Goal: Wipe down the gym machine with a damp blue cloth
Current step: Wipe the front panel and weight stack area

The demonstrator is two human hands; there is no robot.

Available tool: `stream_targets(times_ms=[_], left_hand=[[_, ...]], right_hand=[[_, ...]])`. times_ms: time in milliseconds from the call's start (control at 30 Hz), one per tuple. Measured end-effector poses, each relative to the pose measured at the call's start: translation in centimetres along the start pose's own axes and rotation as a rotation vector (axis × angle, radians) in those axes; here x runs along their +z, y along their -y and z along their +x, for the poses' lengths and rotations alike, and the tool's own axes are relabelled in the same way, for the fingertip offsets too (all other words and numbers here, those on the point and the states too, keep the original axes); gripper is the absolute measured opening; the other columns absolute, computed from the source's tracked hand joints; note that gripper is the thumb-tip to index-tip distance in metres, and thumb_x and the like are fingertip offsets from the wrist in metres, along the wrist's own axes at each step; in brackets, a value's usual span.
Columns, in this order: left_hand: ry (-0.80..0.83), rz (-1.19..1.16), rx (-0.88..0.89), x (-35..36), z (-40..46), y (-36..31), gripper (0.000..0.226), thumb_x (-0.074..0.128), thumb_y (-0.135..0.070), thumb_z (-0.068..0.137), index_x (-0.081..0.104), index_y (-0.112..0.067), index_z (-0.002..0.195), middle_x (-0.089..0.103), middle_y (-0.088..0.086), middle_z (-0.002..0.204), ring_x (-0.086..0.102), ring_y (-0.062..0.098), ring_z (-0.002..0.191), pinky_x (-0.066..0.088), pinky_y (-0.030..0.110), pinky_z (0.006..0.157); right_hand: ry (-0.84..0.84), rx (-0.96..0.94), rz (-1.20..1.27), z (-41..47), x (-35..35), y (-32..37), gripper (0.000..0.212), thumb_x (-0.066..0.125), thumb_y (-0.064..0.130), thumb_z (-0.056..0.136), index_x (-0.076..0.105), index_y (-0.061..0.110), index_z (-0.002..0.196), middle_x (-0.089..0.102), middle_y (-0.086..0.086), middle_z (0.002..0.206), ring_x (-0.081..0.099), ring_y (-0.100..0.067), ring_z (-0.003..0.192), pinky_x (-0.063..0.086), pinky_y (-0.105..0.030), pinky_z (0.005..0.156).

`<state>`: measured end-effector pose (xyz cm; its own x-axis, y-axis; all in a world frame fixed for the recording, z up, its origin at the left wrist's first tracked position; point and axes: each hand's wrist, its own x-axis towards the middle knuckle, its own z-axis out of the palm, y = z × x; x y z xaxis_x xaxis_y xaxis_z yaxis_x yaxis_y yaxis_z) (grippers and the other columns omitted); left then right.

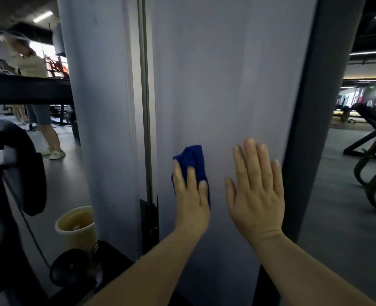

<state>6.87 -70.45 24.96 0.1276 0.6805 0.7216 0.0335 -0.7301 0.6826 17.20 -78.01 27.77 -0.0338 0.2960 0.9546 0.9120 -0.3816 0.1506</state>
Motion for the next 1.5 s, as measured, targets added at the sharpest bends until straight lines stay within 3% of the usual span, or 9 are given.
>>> stream_targets(times_ms=[133, 200, 433, 600, 767, 967, 1167, 1333, 1500], left_hand=[[-0.048, 0.082, -0.218, -2.5, 6.5, 1.9, 0.055, 0.026, -0.035, 0.107, -0.006, -0.036, 0.151, -0.016, -0.007, 0.163, 0.001, 0.015, 0.15, 0.001, 0.03, 0.118], [-0.096, 0.042, -0.323, -3.3, 8.6, 2.4, 0.057, 0.024, -0.035, 0.107, -0.005, -0.026, 0.155, -0.012, -0.004, 0.164, 0.002, 0.016, 0.15, 0.005, 0.025, 0.111], [0.006, 0.053, -0.25, -0.1, 1.5, 2.7, 0.057, 0.021, -0.046, 0.104, -0.015, -0.036, 0.147, -0.025, -0.011, 0.159, -0.009, 0.013, 0.15, 0.003, 0.045, 0.123], [-0.15, -0.076, -0.53, -1.6, 6.1, 3.5, 0.059, 0.021, -0.045, 0.105, -0.007, -0.031, 0.155, -0.014, -0.003, 0.163, 0.001, 0.02, 0.151, 0.007, 0.045, 0.122], [-0.061, -0.065, -0.39, 1.7, -1.2, 2.6, 0.057, 0.019, -0.05, 0.103, -0.013, -0.039, 0.149, -0.025, -0.017, 0.156, -0.011, 0.013, 0.149, 0.004, 0.049, 0.122], [-0.201, -0.105, -0.672, -2.2, 5.2, 6.6, 0.059, 0.019, -0.049, 0.104, -0.003, -0.03, 0.156, 0.008, 0.004, 0.163, 0.019, 0.028, 0.147, 0.019, 0.052, 0.119], [-0.054, 0.016, -0.64, -0.2, -1.4, 6.0, 0.063, 0.019, -0.047, 0.105, -0.01, -0.022, 0.155, -0.016, 0.001, 0.163, 0.0, 0.024, 0.151, 0.008, 0.045, 0.122], [-0.011, -0.141, -0.767, -3.5, 1.9, 9.9, 0.065, 0.018, -0.055, 0.102, -0.008, -0.029, 0.155, 0.005, 0.001, 0.164, 0.016, 0.025, 0.148, 0.014, 0.045, 0.12], [0.02, -0.068, -0.837, -3.2, -3.5, 12.1, 0.065, 0.022, -0.051, 0.103, -0.001, -0.023, 0.157, 0.017, 0.008, 0.162, 0.026, 0.03, 0.144, 0.023, 0.047, 0.118]], right_hand=[[-0.012, 0.009, -0.011, 0.2, 0.2, 0.1, 0.065, 0.045, 0.033, 0.099, 0.021, 0.012, 0.156, 0.009, -0.004, 0.163, 0.0, -0.019, 0.152, 0.005, -0.041, 0.123], [0.014, 0.007, -0.017, 0.1, 0.1, 0.1, 0.066, 0.045, 0.034, 0.1, 0.02, 0.012, 0.156, 0.008, -0.005, 0.163, -0.004, -0.018, 0.151, 0.003, -0.041, 0.123], [0.049, -0.026, -0.047, 0.1, -0.2, -0.2, 0.064, 0.037, 0.036, 0.103, 0.013, 0.01, 0.157, 0.003, -0.007, 0.163, -0.009, -0.02, 0.151, 0.0, -0.041, 0.123], [-0.001, 0.007, -0.023, 0.0, 0.1, 0.0, 0.064, 0.041, 0.035, 0.102, 0.017, 0.011, 0.156, 0.006, -0.006, 0.162, -0.008, -0.018, 0.151, 0.004, -0.042, 0.123], [-0.03, -0.007, -0.047, -0.1, 0.2, -0.1, 0.064, 0.042, 0.034, 0.102, 0.019, 0.01, 0.156, 0.007, -0.007, 0.162, -0.005, -0.018, 0.151, 0.007, -0.042, 0.123], [-0.025, -0.003, -0.04, 0.2, 0.3, 0.2, 0.064, 0.044, 0.032, 0.099, 0.023, 0.01, 0.155, 0.008, -0.006, 0.161, -0.009, -0.017, 0.151, 0.004, -0.041, 0.123], [0.183, -0.113, -0.006, -4.3, -0.6, -0.1, 0.071, 0.041, 0.039, 0.102, 0.007, 0.01, 0.157, -0.013, -0.007, 0.163, -0.013, -0.023, 0.151, -0.004, -0.04, 0.123], [0.217, -0.175, -0.031, -9.1, 0.5, -1.3, 0.069, 0.041, 0.039, 0.096, 0.016, 0.014, 0.155, -0.016, -0.004, 0.163, -0.011, -0.023, 0.151, -0.006, -0.04, 0.122], [0.222, -0.142, 0.006, -9.3, 0.2, -0.6, 0.073, 0.042, 0.044, 0.097, 0.015, 0.011, 0.156, -0.013, -0.007, 0.164, -0.009, -0.026, 0.151, -0.005, -0.042, 0.123]])
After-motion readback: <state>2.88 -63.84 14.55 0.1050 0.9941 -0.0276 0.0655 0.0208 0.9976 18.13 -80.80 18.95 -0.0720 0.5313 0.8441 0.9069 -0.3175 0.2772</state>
